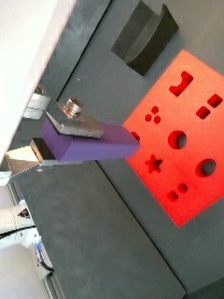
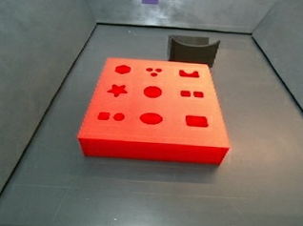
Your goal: Insert the rectangle object.
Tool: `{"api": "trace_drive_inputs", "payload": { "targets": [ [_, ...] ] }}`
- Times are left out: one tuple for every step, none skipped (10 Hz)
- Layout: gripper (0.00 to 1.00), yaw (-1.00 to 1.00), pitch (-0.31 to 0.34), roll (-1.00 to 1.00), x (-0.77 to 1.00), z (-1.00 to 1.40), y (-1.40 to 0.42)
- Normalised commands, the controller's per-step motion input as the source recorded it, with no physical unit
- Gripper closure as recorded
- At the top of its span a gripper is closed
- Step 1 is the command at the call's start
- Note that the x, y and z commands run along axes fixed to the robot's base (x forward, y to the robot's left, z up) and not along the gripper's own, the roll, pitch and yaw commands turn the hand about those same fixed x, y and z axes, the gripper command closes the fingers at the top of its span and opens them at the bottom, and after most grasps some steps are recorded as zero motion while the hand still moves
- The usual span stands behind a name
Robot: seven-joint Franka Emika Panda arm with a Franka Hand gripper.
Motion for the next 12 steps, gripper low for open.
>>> {"api": "trace_drive_inputs", "payload": {
  "targets": [
    [1.00, 0.00, 0.000, 0.00, 0.07, 0.00, 0.00],
    [1.00, -0.09, -0.074, -0.04, 0.08, -0.04, 0.00],
    [1.00, -0.30, -0.139, -0.04, 0.10, -0.16, -0.03],
    [1.00, -0.90, 0.000, -0.09, 0.21, -0.31, 0.00],
    [1.00, -0.89, 0.000, -0.14, 0.19, -0.35, 0.00],
    [1.00, -0.64, 0.009, -0.19, 0.51, -0.45, 0.00],
    [1.00, -0.67, 0.050, -0.16, 0.48, -0.58, 0.01],
    [1.00, -0.63, 0.007, -0.10, 0.54, -0.55, 0.00],
    [1.00, -0.50, 0.070, 0.00, 0.54, -0.58, -0.03],
    [1.00, -0.42, 0.113, 0.00, 0.52, -0.48, -0.21],
    [1.00, -0.32, 0.077, 0.17, 0.37, -0.67, -0.57],
    [1.00, -0.33, 0.071, 0.22, 0.32, -0.74, -0.58]
  ]
}}
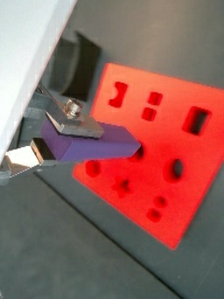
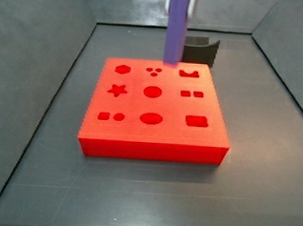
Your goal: Insert the rectangle object.
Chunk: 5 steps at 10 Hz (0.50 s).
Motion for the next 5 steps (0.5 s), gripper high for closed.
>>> {"api": "trace_drive_inputs", "payload": {
  "targets": [
    [1.00, -0.62, 0.046, 0.03, 0.15, -0.52, -0.48],
    [1.00, -0.60, -0.006, -0.06, 0.14, -0.34, -0.36],
    [1.00, -0.51, -0.007, -0.18, 0.33, -0.33, -0.18],
    [1.00, -0.79, 0.000, -0.10, 0.25, -0.30, -0.06],
    [1.00, -0.93, 0.000, -0.15, 0.19, -0.16, 0.00]
  ]
}}
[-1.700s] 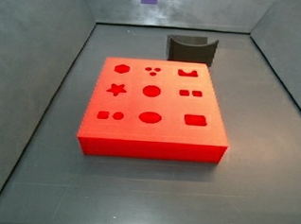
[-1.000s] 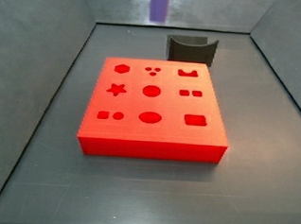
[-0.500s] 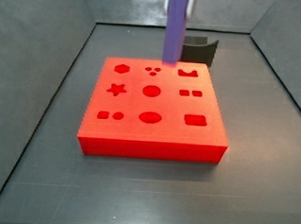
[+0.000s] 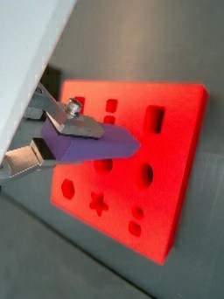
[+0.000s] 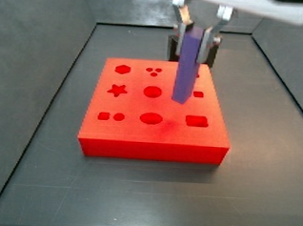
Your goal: Insert the rectangle object.
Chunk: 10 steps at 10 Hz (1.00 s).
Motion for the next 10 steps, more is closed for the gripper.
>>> {"api": "trace_drive_inputs", "payload": {
  "targets": [
    [1.00, -0.98, 0.000, -0.11, 0.11, -0.17, 0.00],
    [1.00, -0.99, 0.000, -0.07, 0.08, -0.17, -0.02],
    [1.00, -0.87, -0.004, -0.05, 0.15, -0.04, -0.13],
    [1.00, -0.84, -0.009, -0.06, 0.17, 0.00, -0.16],
    [1.00, -0.83, 0.000, -0.08, 0.19, 0.00, -0.15],
    [1.00, -0.80, -0.011, -0.09, 0.21, 0.00, -0.17],
    [1.00, -0.75, -0.029, -0.07, 0.24, 0.00, -0.21],
    [1.00, -0.71, 0.000, -0.01, 0.31, -0.03, -0.24],
    [1.00, -0.75, 0.000, 0.00, 0.28, -0.01, -0.17],
    [1.00, -0.67, 0.036, 0.03, 0.33, -0.05, -0.01]
  ]
}}
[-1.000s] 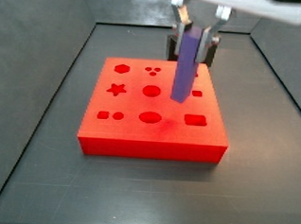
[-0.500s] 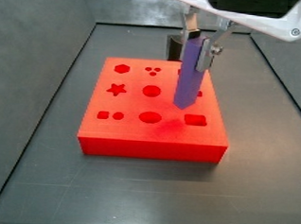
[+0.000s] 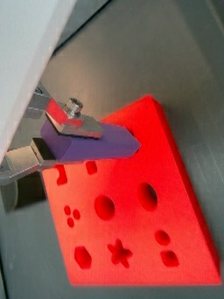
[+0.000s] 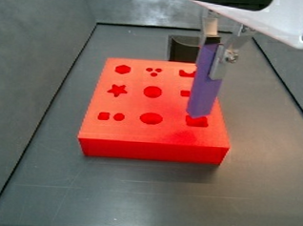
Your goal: Insert the rectangle object.
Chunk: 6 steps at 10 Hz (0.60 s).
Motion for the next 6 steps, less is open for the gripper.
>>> {"api": "trace_drive_inputs", "payload": {
  "targets": [
    [1.00, -0.90, 0.000, 0.10, 0.01, -0.13, 0.00],
    [1.00, -0.95, 0.000, 0.16, 0.00, -0.18, -0.05],
    [1.00, -0.89, -0.037, 0.24, -0.02, -0.15, 0.00],
    [1.00, -0.83, 0.000, 0.26, 0.00, 0.00, -0.16],
    [1.00, -0.86, 0.000, 0.21, 0.00, 0.00, -0.16],
    [1.00, -0.83, 0.000, 0.13, 0.05, 0.00, -0.21]
  ]
}}
